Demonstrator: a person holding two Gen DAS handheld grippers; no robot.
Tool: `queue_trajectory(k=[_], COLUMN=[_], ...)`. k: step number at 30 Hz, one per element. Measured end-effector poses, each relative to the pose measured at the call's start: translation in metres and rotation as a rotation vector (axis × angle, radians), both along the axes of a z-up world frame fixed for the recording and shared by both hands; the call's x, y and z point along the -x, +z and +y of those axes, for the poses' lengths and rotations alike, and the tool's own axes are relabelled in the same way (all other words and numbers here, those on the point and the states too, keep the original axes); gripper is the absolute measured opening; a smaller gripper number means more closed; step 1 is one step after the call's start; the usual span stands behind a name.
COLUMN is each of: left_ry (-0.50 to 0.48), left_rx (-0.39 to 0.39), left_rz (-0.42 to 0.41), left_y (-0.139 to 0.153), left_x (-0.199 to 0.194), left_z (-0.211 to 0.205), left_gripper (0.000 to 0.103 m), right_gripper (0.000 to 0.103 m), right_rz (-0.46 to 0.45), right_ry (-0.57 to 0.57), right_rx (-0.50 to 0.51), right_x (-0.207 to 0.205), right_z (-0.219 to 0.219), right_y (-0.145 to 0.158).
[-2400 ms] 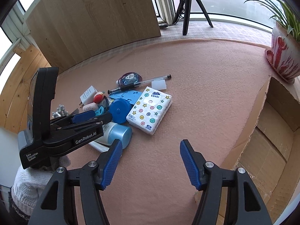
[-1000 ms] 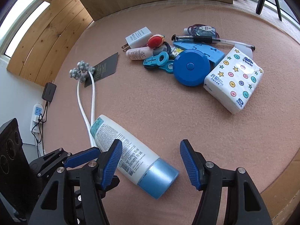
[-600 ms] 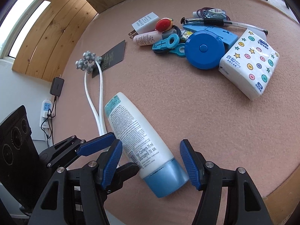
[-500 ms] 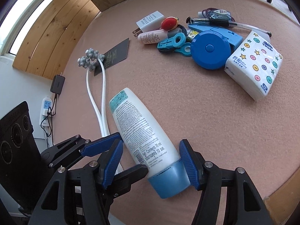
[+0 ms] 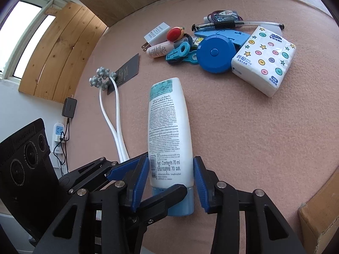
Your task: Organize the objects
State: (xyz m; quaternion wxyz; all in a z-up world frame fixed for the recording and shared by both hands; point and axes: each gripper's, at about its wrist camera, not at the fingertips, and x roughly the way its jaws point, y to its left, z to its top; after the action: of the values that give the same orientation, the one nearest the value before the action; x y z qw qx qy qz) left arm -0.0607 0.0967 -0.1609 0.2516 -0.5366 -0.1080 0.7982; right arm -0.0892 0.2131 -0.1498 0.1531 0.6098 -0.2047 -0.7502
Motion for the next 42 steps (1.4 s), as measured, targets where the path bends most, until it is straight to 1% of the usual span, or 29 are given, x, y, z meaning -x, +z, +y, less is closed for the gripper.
queue_trajectory(k=[3, 7, 13, 17, 21, 25, 29, 31, 32, 33, 34, 35, 38, 42], left_ry=[-0.025, -0.082, -0.195, -0.276, -0.356, -0.426, -0.479, -0.497, -0.495, -0.498, -0.497, -0.493, -0.48, -0.447], left_rx=[-0.002, -0.011, -0.024, -0.036, -0.041, -0.038, -0.036, -0.021, 0.002, 0.021, 0.033, 0.042, 0.061, 0.078], left_rz=[0.035, 0.083, 0.146, 0.173, 0.184, 0.176, 0.171, 0.177, 0.187, 0.195, 0.2, 0.205, 0.214, 0.226], left_y=[0.015, 0.037, 0.068, 0.081, 0.087, 0.084, 0.081, 0.078, 0.077, 0.076, 0.074, 0.073, 0.073, 0.071], left_x=[0.002, 0.003, 0.003, 0.001, -0.01, -0.013, -0.018, -0.02, -0.02, -0.02, -0.017, -0.015, -0.012, -0.006], left_z=[0.014, 0.039, 0.093, 0.132, 0.172, 0.209, 0.234, 0.244, 0.248, 0.25, 0.253, 0.253, 0.249, 0.24], left_gripper=[0.056, 0.056, 0.056, 0.056, 0.056, 0.056, 0.056, 0.056, 0.056, 0.056, 0.056, 0.056, 0.056, 0.056], right_gripper=[0.039, 0.039, 0.039, 0.039, 0.039, 0.039, 0.039, 0.04, 0.04, 0.044, 0.056, 0.065, 0.066, 0.066], right_rz=[0.034, 0.08, 0.134, 0.158, 0.164, 0.155, 0.146, 0.144, 0.145, 0.143, 0.143, 0.15, 0.157, 0.138], right_ry=[-0.039, -0.11, -0.239, -0.328, -0.416, -0.493, -0.551, -0.562, -0.576, -0.591, -0.605, -0.626, -0.669, -0.729], right_rx=[0.003, -0.001, -0.009, -0.025, -0.04, -0.05, -0.055, -0.065, -0.081, -0.111, -0.141, -0.165, -0.184, -0.187], right_x=[-0.005, -0.013, -0.037, -0.057, -0.076, -0.09, -0.103, -0.108, -0.11, -0.115, -0.117, -0.12, -0.129, -0.141], right_z=[0.013, 0.039, 0.089, 0.124, 0.153, 0.176, 0.2, 0.208, 0.211, 0.213, 0.215, 0.218, 0.229, 0.247], right_y=[0.014, 0.035, 0.065, 0.079, 0.085, 0.083, 0.081, 0.079, 0.08, 0.08, 0.08, 0.081, 0.08, 0.073])
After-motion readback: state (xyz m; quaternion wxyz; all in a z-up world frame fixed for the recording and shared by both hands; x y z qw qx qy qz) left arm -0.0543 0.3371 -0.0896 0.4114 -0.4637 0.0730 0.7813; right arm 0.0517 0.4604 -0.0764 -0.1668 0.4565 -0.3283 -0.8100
